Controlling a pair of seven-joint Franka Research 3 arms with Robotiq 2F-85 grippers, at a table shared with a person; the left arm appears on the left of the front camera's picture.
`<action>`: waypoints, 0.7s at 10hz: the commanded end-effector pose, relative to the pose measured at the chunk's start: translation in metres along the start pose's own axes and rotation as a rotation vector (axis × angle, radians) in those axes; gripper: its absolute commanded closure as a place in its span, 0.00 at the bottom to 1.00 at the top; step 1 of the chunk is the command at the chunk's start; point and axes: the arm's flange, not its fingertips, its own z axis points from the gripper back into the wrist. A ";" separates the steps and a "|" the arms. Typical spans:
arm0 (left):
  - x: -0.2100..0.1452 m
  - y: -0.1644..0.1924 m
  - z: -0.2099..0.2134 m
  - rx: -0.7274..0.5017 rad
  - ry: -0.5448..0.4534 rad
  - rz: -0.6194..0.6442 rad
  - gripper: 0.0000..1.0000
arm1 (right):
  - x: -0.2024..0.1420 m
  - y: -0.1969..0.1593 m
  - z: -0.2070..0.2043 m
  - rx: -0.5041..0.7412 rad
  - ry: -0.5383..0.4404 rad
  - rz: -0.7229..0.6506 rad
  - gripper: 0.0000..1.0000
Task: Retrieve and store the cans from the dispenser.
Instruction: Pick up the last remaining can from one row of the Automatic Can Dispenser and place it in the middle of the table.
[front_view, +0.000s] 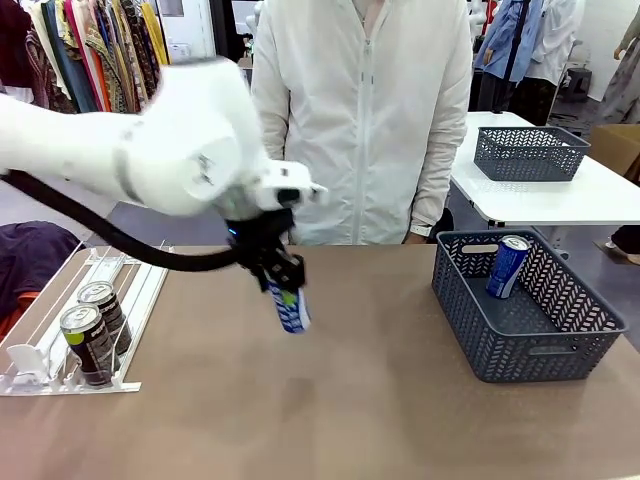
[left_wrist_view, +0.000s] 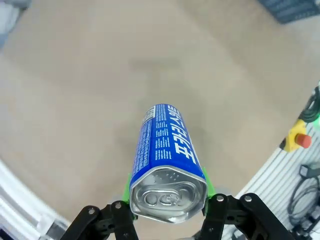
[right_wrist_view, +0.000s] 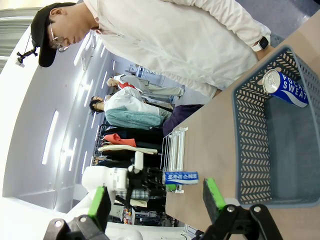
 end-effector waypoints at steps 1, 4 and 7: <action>0.025 -0.021 -0.024 0.062 -0.001 -0.003 1.00 | 0.004 0.002 -0.001 0.022 -0.013 0.016 0.00; 0.038 -0.040 -0.060 0.098 0.082 0.011 1.00 | 0.004 0.002 -0.001 0.022 -0.013 0.016 0.00; 0.042 -0.041 -0.068 0.107 0.082 0.011 1.00 | 0.004 0.002 -0.001 0.022 -0.013 0.016 0.00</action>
